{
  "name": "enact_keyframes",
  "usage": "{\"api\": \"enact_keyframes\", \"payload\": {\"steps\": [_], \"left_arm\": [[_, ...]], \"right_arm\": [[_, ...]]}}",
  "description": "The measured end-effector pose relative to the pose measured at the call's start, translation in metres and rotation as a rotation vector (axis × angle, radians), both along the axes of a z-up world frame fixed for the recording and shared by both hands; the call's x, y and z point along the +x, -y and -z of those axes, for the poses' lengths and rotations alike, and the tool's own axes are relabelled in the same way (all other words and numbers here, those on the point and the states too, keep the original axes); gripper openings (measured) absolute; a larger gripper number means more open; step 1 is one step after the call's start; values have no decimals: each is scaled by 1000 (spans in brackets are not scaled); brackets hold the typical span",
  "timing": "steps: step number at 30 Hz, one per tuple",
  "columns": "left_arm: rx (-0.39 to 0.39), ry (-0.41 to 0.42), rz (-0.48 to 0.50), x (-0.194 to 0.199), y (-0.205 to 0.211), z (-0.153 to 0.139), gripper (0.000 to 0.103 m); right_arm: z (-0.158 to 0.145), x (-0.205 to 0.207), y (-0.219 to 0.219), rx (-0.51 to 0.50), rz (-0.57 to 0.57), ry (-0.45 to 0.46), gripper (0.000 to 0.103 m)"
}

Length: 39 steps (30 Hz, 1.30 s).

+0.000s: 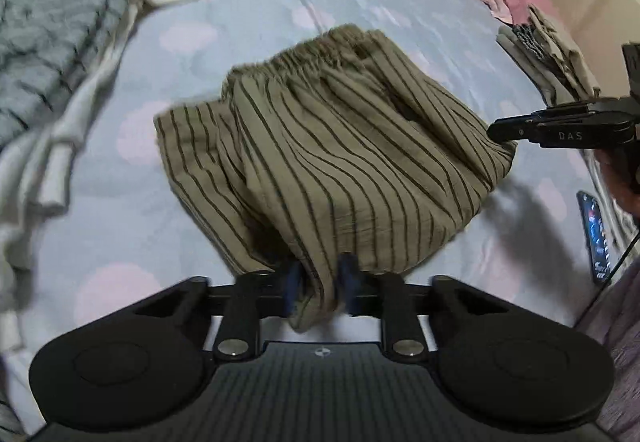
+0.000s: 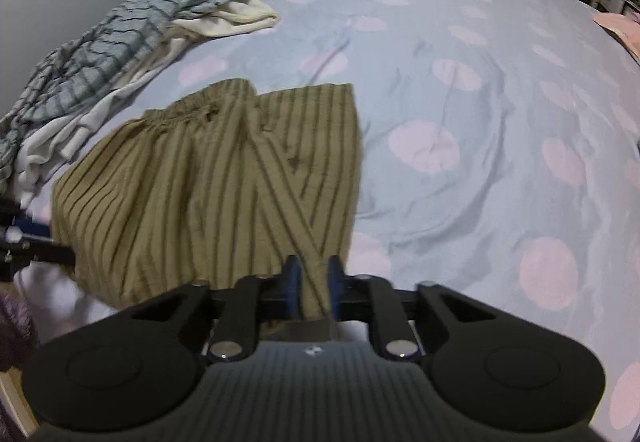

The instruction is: Fold clothes

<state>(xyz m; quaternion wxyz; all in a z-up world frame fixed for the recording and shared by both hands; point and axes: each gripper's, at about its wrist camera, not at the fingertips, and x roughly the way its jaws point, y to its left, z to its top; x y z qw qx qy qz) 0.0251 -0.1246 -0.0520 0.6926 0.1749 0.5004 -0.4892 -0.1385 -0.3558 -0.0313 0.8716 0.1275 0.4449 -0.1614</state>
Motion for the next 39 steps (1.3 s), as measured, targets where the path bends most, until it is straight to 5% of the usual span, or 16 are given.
{"api": "enact_keyframes", "payload": {"steps": [7,10,13,15,16,20,22,24,25,27,34,37,39], "left_arm": [[115,-49,-67,5,2,16,5],[99,-45,-66,4,-1,13,7],[76,-46,-62,2,-6,8,9],[67,-36,-46,-1,-10,4,14],[63,-31,-38,-3,-11,2,19],[70,6,28,-16,-12,2,23],[88,38,57,-23,-10,6,24],[104,72,74,-27,-7,7,22],[112,84,82,-29,-6,8,10],[122,78,74,-29,-5,10,4],[201,41,67,-21,-8,15,0],[302,99,42,-19,-16,21,0],[275,97,12,-13,-26,16,0]], "right_arm": [[22,11,17,-13,80,-89,1],[31,12,20,-32,87,-130,1],[17,3,28,5,108,-57,8],[3,-6,31,50,100,13,23],[-4,-10,33,72,96,48,41],[-7,-18,24,120,-3,55,42],[2,-17,16,113,-46,8,39],[11,-16,13,117,-70,-20,15],[13,-15,13,118,-73,-28,6],[15,-15,17,94,-35,-37,1],[21,-9,30,22,77,-62,0],[25,-6,29,14,70,-90,0],[26,-4,31,16,70,-104,1]]}}
